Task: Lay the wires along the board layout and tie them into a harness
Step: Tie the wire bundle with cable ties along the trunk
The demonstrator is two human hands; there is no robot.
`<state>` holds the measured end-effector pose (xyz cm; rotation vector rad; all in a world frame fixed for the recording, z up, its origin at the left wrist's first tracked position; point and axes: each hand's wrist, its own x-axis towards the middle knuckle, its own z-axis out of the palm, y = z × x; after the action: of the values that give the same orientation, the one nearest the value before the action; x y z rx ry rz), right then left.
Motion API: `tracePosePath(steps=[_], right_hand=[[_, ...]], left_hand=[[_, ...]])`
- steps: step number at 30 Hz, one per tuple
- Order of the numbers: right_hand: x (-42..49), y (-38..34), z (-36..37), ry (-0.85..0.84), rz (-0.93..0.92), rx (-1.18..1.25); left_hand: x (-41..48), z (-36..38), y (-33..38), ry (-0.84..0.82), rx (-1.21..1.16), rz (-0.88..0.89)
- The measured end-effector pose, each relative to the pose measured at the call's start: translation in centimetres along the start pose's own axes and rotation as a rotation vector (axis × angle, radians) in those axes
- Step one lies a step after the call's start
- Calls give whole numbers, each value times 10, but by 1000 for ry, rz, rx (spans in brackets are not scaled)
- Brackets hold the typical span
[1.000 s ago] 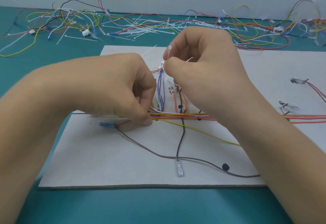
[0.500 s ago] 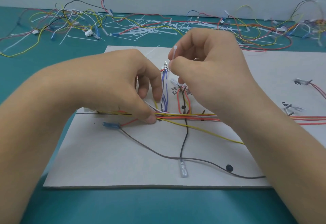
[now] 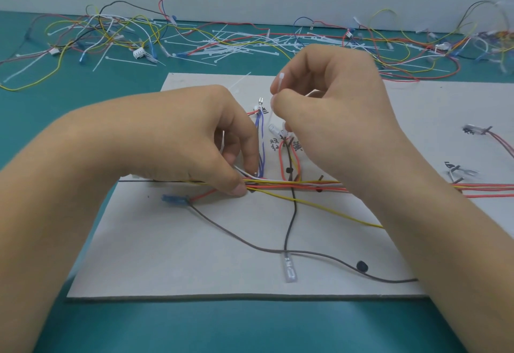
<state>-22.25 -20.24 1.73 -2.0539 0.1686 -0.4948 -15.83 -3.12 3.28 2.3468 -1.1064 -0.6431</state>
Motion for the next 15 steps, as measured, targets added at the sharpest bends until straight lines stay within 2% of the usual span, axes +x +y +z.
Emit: tracePosePath(steps=[15], right_hand=[[1, -1, -1, 31, 6, 34]], left_hand=[[1, 5, 2, 3, 28, -18]])
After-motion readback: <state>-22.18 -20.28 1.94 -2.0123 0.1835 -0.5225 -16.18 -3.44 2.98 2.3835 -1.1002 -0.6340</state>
